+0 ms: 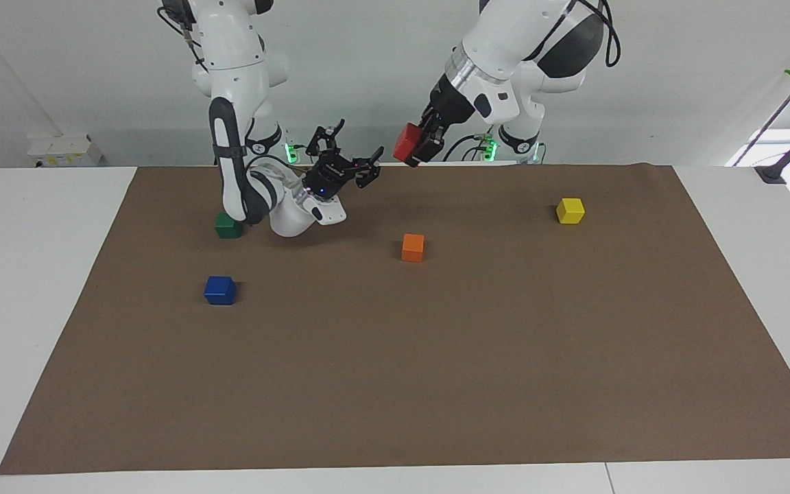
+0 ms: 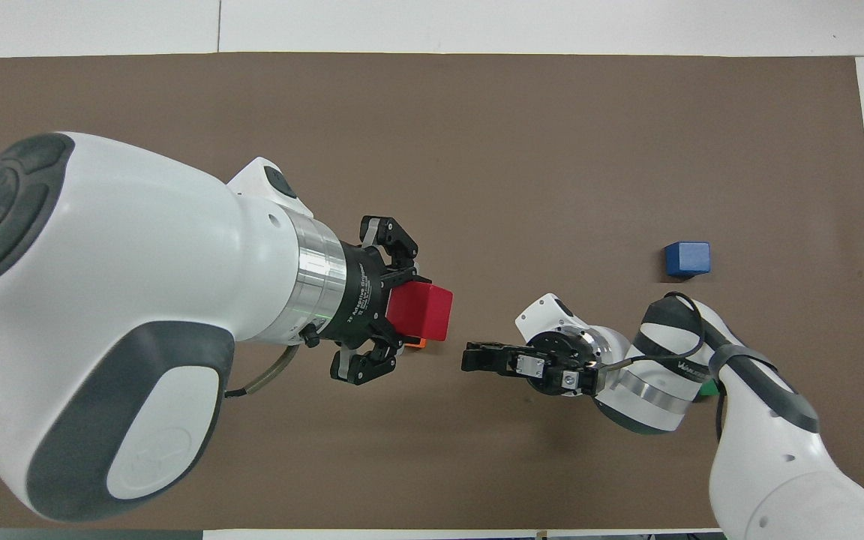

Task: Transfer red block to right arm and stack on blue block
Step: 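Close the right gripper on the red block held by the left gripper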

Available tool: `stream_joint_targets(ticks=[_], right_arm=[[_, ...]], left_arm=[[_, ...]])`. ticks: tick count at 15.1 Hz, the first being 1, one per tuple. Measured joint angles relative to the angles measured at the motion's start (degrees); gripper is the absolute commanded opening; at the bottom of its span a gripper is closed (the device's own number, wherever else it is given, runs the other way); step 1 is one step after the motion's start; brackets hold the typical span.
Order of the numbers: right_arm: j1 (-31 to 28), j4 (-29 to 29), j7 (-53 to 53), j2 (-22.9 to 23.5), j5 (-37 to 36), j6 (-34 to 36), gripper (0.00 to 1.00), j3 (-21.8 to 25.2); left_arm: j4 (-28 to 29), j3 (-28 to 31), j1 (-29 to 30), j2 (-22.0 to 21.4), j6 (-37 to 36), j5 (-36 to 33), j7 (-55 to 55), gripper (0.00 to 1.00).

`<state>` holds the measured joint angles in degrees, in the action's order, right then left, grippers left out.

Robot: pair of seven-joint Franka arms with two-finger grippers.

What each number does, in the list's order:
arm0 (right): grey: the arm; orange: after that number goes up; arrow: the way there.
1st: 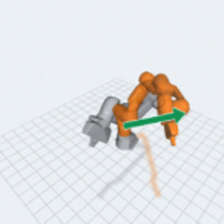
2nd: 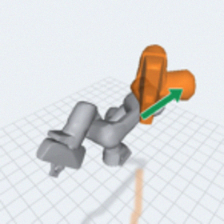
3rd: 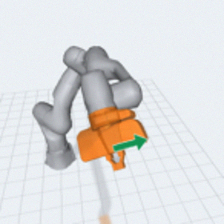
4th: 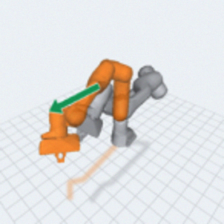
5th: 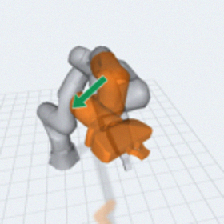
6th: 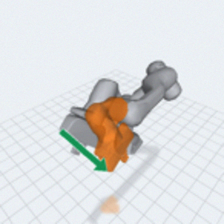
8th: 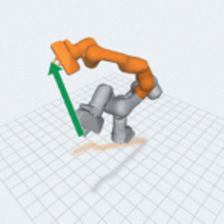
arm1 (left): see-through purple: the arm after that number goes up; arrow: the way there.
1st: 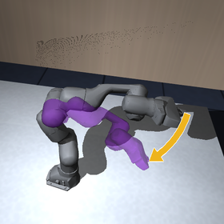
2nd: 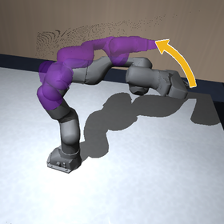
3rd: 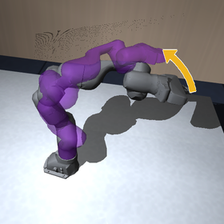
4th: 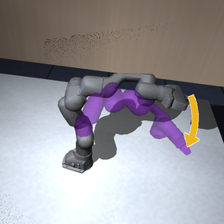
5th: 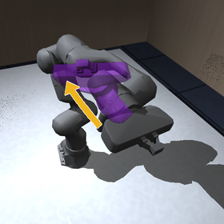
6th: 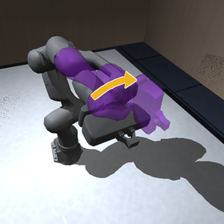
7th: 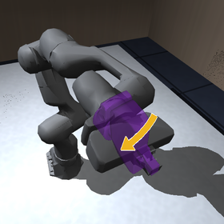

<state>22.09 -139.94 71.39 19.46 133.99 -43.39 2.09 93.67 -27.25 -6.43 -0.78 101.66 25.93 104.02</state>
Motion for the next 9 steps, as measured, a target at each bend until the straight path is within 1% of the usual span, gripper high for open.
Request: stream_joint_targets(ticks=[3, 6, 9], right_arm=[[3.66, 4.08, 1.57, 4.06, 3.45, 0.89, 1.0, -0.14], [3.78, 6.36, 1.7, 4.67, 4.64, 0.36, 1.0, -0.16], [3.82, 8.35, 1.7, 4.7, 7.86, -1.4, 1.0, -1.2]], left_arm=[[0.12, -0.11, -0.12, -0.07, 0.25, 0.02, 0.0, 0.0], [0.57, -0.21, -0.26, -0.18, 0.48, 0.03, 0.0, 0.0], [2.09, -0.21, -0.56, -0.77, 1.02, 0.03, 0.0, 0.0]])
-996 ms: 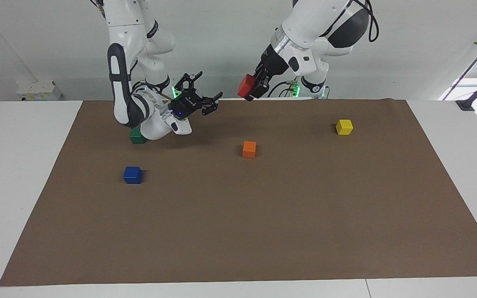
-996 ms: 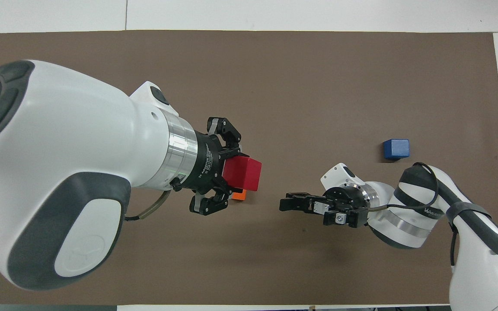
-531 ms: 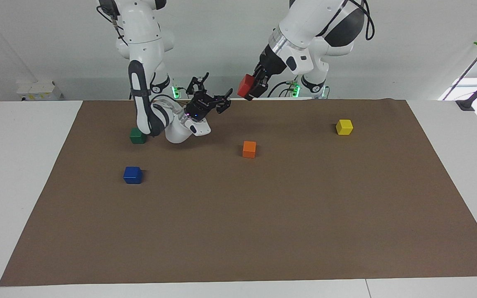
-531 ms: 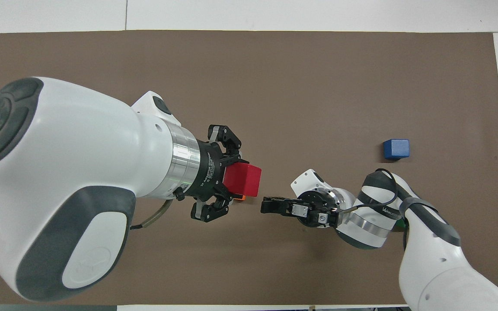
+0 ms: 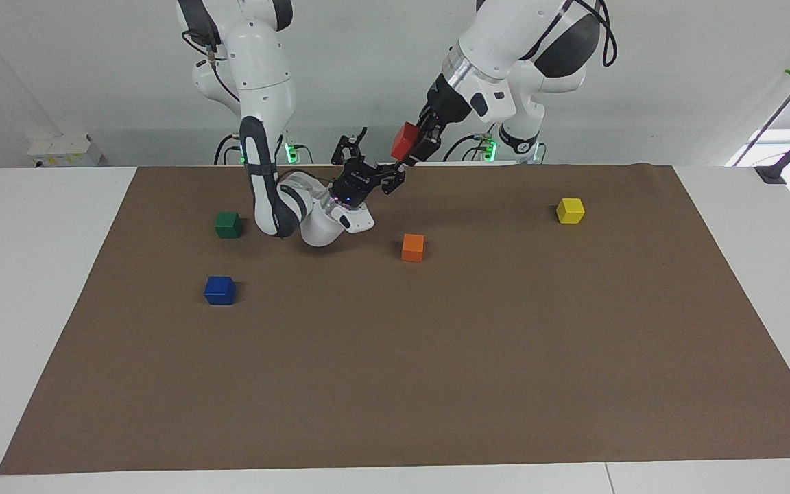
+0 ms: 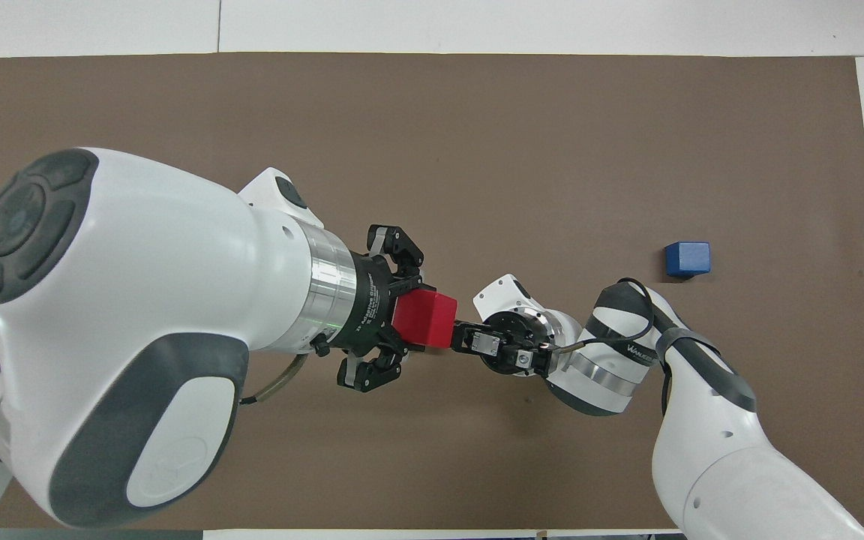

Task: Transfer red block to right arm and stack on blue block
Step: 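Close the right gripper on the red block held by the left gripper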

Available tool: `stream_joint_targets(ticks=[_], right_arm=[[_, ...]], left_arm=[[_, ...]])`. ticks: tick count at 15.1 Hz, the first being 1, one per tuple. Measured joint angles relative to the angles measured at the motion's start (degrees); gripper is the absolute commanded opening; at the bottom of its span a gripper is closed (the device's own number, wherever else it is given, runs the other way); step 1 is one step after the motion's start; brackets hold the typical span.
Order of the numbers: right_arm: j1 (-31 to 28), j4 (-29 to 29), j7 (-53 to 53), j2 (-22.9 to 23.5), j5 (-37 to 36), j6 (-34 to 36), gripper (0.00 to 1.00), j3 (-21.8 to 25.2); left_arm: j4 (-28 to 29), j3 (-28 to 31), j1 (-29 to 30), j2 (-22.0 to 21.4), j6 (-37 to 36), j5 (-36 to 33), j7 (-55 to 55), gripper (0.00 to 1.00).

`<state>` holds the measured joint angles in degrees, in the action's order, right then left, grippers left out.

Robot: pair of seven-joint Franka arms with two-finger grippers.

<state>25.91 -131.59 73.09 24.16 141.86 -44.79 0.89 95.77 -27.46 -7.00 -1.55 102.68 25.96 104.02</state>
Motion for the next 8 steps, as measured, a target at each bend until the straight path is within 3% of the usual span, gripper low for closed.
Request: stream_joint_targets(ticks=[8], right_arm=[[0.66, 2.5, 0.0, 2.26, 2.61, -1.23, 1.0, -0.59]], left_arm=[[4.23, -0.07, -1.73, -2.34, 4.46, 0.0, 0.0, 0.0]])
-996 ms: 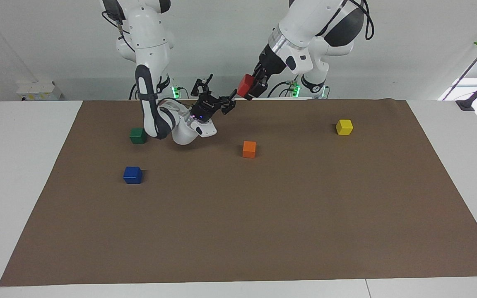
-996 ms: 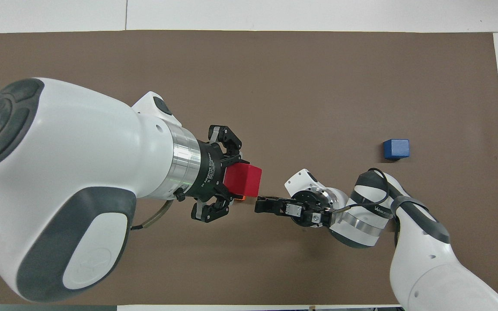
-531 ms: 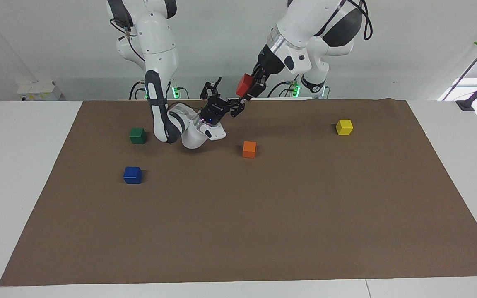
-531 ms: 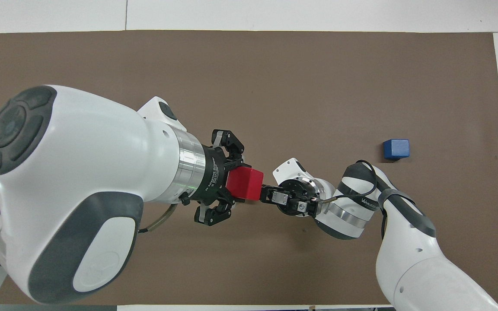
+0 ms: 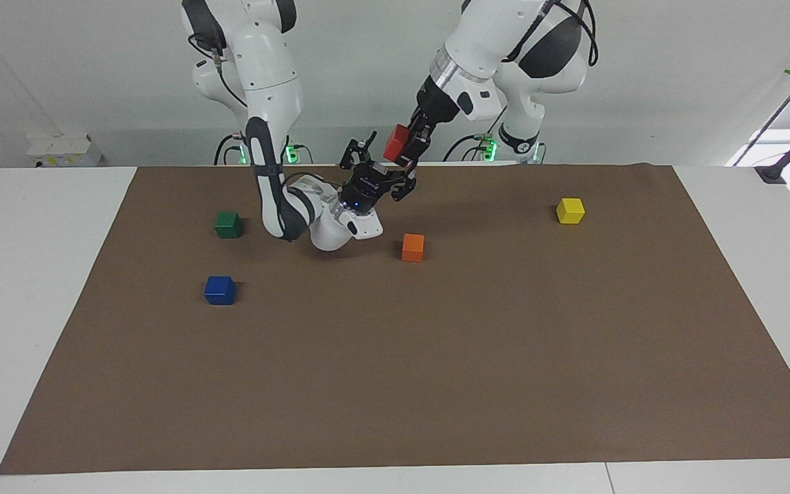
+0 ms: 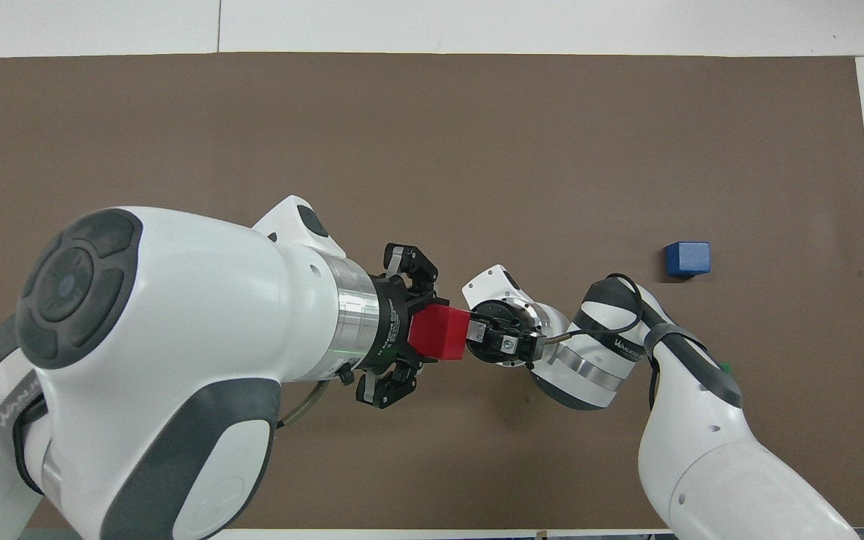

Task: Transfer red block to right arm and stack on blue block
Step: 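Close the right gripper on the red block held by the left gripper, then open the left gripper and withdraw it while the right gripper holds the block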

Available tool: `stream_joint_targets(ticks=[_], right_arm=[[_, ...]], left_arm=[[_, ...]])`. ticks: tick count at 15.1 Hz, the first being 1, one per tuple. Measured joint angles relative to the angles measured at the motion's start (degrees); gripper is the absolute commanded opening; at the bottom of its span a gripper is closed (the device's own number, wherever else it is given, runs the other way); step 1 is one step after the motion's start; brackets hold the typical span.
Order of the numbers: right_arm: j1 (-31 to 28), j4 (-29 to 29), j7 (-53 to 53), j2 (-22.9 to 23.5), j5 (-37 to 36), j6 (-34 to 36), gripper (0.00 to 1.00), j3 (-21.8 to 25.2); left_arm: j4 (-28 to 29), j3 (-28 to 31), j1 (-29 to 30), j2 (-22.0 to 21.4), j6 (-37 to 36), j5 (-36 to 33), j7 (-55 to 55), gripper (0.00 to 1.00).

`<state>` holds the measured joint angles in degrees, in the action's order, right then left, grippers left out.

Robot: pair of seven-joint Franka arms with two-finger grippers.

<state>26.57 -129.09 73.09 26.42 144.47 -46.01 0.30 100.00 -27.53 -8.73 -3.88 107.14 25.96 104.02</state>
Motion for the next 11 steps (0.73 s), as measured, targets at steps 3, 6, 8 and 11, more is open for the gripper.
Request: stream_joint_targets(ticks=[3, 6, 8, 11], right_arm=[[0.1, 1.23, 0.14, 1.64, 0.22, 0.01, 1.0, -0.06], [0.23, 3.12, 0.32, 1.85, 0.78, -0.01, 1.0, -0.68], [0.34, 3.77, 0.45, 1.85, 1.09, -0.34, 0.83, -1.61], [1.01, 3.64, 0.51, 2.02, 1.52, -0.53, 0.0, -1.91]], left_arm=[[0.25, 0.01, 0.0, 0.0, 0.06, 0.0, 0.0, 0.0], [0.25, 0.01, 0.0, 0.0, 0.08, 0.0, 0.0, 0.0], [0.27, 0.01, 0.0, 0.0, 0.09, 0.0, 0.0, 0.0], [0.8, 0.51, 0.06, -0.3, 0.0, -0.16, -0.11, 0.0]])
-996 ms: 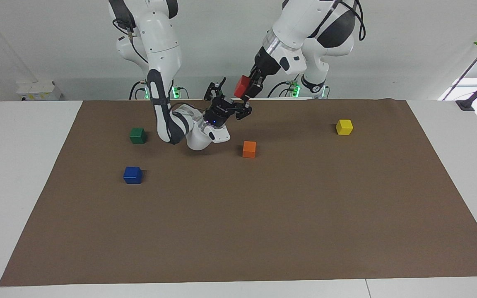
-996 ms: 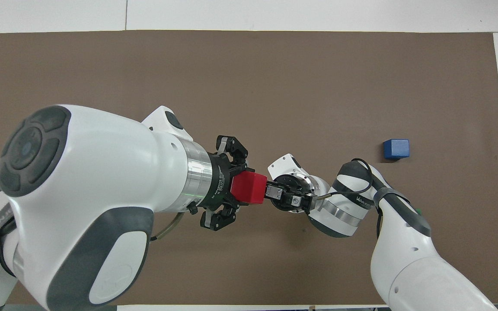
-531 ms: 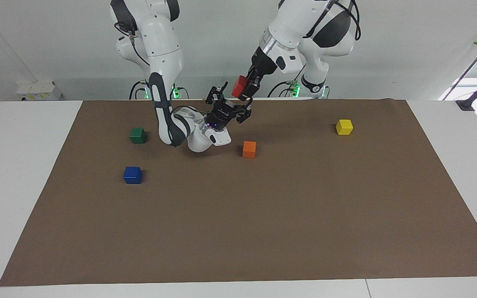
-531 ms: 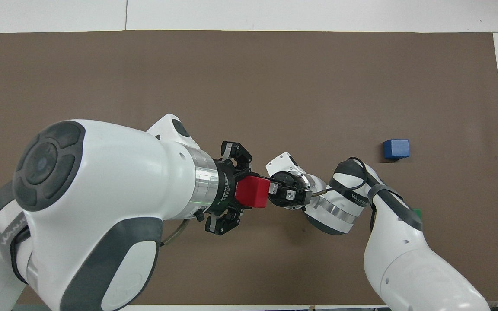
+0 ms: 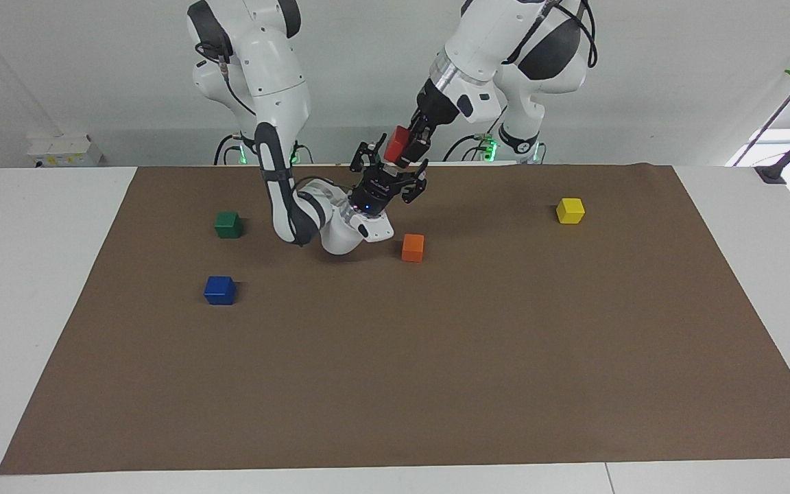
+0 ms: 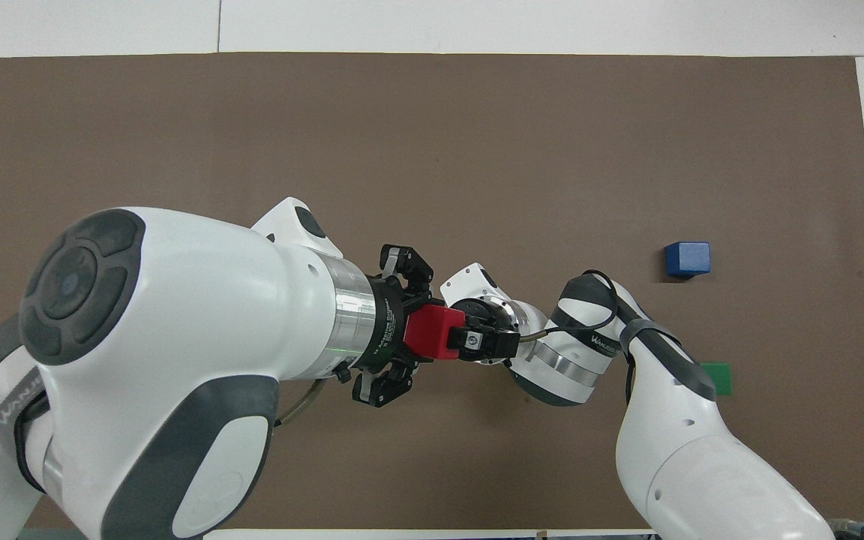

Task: Transfer red block to right arm and stack on blue block
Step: 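Open the left gripper and withdraw it while the right gripper holds the block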

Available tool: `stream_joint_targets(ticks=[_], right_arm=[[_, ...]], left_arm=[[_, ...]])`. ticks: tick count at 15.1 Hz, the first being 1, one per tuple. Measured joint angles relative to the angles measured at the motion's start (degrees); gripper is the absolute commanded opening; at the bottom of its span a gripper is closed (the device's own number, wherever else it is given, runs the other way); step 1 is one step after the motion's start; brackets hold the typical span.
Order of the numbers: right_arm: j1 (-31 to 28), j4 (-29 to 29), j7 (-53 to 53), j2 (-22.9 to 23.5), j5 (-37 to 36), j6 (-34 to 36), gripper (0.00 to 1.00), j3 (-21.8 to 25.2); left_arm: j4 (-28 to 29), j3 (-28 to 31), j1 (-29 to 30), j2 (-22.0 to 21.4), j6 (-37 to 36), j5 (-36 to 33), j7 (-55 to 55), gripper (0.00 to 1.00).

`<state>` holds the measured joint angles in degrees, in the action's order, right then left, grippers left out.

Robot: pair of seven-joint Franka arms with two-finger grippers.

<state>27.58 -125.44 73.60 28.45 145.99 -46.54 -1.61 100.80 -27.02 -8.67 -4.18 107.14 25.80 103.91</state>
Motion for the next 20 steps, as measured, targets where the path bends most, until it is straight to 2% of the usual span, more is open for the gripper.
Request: stream_joint_targets(ticks=[5, 6, 7, 10, 13, 20], right_arm=[[-0.01, -0.07, -0.65, 0.12, -0.01, 0.1, 0.0, 0.0], [-0.01, -0.06, -0.65, 0.12, -0.01, 0.1, 0.0, -0.01], [-0.01, -0.05, -0.65, 0.12, -0.01, 0.09, 0.0, -0.01], [0.61, 0.4, -0.54, 0.09, -0.01, -3.05, 0.0, -0.07], [0.87, 0.61, -0.5, 0.09, -0.01, -3.37, 0.0, -0.09], [0.79, 1.07, -0.51, -0.36, -0.01, -3.38, 0.0, -0.09]], left_arm=[[0.59, 0.53, 0.06, -0.33, 0.02, 0.29, -0.89, 0.01], [0.59, 0.53, 0.06, -0.33, 0.02, 0.29, -0.89, 0.62], [0.59, 0.53, 0.05, -0.34, 0.02, 0.29, -0.89, 1.0], [0.58, 0.24, 0.0, -0.39, 0.09, 0.33, -0.4, 1.0], [0.56, 1.54, 1.56, -1.0, -0.31, 0.32, -2.51, 1.0], [1.68, 2.62, 15.96, -2.38, -9.38, 0.27, -29.1, 1.0]])
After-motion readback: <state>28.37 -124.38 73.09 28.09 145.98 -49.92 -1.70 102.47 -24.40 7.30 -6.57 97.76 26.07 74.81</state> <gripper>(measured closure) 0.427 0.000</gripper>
